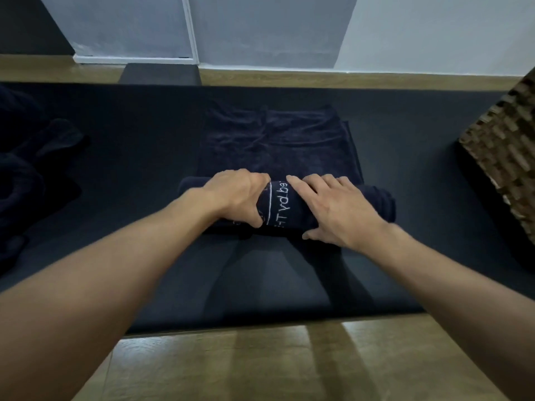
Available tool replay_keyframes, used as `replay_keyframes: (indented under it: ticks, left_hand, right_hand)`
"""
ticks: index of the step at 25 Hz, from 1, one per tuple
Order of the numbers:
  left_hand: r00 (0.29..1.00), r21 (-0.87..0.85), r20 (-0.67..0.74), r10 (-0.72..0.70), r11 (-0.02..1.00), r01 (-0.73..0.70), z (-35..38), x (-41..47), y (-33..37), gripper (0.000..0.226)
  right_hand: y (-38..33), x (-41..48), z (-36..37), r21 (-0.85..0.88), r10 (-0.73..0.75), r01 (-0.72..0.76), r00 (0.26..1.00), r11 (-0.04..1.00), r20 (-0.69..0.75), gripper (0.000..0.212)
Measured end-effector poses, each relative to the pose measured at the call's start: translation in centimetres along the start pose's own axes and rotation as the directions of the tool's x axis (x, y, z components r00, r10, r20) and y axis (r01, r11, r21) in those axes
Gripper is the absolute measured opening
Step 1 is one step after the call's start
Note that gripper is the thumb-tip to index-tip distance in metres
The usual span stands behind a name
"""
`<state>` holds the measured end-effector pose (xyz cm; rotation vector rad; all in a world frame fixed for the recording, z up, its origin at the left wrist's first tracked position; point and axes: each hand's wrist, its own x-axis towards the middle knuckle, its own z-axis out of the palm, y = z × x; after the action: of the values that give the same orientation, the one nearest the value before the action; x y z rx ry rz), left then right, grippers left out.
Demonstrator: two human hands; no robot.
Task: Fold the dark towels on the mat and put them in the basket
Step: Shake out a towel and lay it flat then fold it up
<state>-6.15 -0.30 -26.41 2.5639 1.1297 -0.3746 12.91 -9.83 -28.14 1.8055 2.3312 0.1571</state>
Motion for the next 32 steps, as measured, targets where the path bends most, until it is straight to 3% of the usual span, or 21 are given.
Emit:
replay_keyframes:
  ticks: [2,3,4,5,7,9,11,14,16,17,19,21,23,25,27,29,31,32]
  left_hand:
    - [0.984,-0.072,0.169,-0.054,0.995,0.067,-1.2,1.2,0.0,0.060]
    - [0.980,-0.065,0.183,-0.075,0.994,0.088,-1.4,1.1,0.1,0.065]
    - [0.987,-0.005,0.132,-0.093,0.996,0.094,-1.0,0.7,0.5,0.072]
    - [0.996,0.110,-0.005,-0.087,0.990,0.087,0.1,0.1,0.8,0.079]
    - [0.946,0.374,-0.325,0.010,0.920,0.119,3.0,-1.6,1.9,0.086]
    - [0.905,0.421,-0.423,0.051,0.895,0.146,4.2,-2.3,2.3,0.077]
    - [0.961,0.319,-0.276,0.023,0.945,0.069,2.3,-1.5,1.9,0.063]
    - [0.997,0.039,0.063,-0.036,0.999,0.034,-1.3,1.2,0.9,0.059]
    - [0.974,0.003,0.204,-0.100,0.995,0.102,-2.5,2.6,1.0,0.064]
    - [0.973,0.016,0.199,-0.114,0.993,0.113,-2.5,2.7,1.3,0.071]
    - [0.996,0.166,0.006,-0.093,0.982,0.091,-1.0,1.4,1.3,0.088]
    - [0.948,0.404,-0.316,0.041,0.910,0.095,1.9,-0.7,1.2,0.096]
    - [0.902,0.480,-0.412,0.131,0.872,0.093,3.2,-1.6,1.1,0.084]
    - [0.949,0.355,-0.294,0.113,0.935,-0.001,1.6,-0.9,0.7,0.071]
    - [0.994,0.105,-0.088,0.061,0.993,-0.051,-0.6,0.5,0.2,0.061]
    - [0.992,-0.038,0.126,0.005,0.999,-0.001,-2.7,1.8,-0.4,0.056]
    - [0.980,-0.059,0.192,-0.041,0.997,0.054,-3.0,2.2,0.0,0.063]
    - [0.989,0.002,0.135,-0.061,0.998,0.061,-2.4,1.8,0.3,0.073]
  right_hand:
    - [0.1,0.2,0.3,-0.025,0.020,-0.021,0.999,0.999,-0.031,0.099]
    - [0.3,0.8,0.1,0.026,0.008,-0.008,1.000,1.000,-0.008,0.091]
    - [0.6,1.4,-0.3,0.104,-0.011,0.009,1.000,0.995,0.012,0.082]
    - [1.1,1.8,-0.7,0.208,-0.021,0.008,0.998,0.978,0.056,0.075]
    - [2.2,2.8,-1.9,0.454,-0.027,-0.100,0.964,0.885,0.265,0.065]
    - [2.5,3.6,-2.7,0.558,-0.077,-0.207,0.893,0.804,0.442,0.060]
    - [1.9,3.4,-2.8,0.448,-0.037,-0.183,0.898,0.875,0.439,0.070]
    - [0.2,1.2,-1.0,0.060,0.070,-0.074,0.995,0.995,0.071,0.094]
    - [-0.5,0.7,-0.3,0.019,0.103,-0.103,0.994,0.995,-0.026,0.091]
    - [-0.4,1.1,-0.6,0.069,0.115,-0.114,0.993,0.991,-0.007,0.083]
    - [0.6,2.5,-1.5,0.276,0.103,-0.129,0.989,0.952,0.107,0.068]
    - [2.0,3.8,-2.8,0.444,0.058,-0.198,0.949,0.874,0.309,0.059]
    - [2.4,4.3,-3.3,0.454,0.018,-0.244,0.894,0.857,0.448,0.056]
    - [1.1,3.7,-3.1,0.336,0.080,-0.231,0.909,0.913,0.409,0.061]
    - [-0.4,2.0,-2.1,0.146,0.165,-0.187,0.974,0.971,0.154,0.081]
    - [-1.2,1.0,-1.3,0.029,0.155,-0.155,0.988,0.988,-0.011,0.094]
    - [-0.6,1.7,-1.5,0.075,0.116,-0.116,0.993,0.990,0.003,0.083]
    - [-0.1,2.2,-1.9,0.147,0.094,-0.100,0.994,0.984,0.049,0.075]
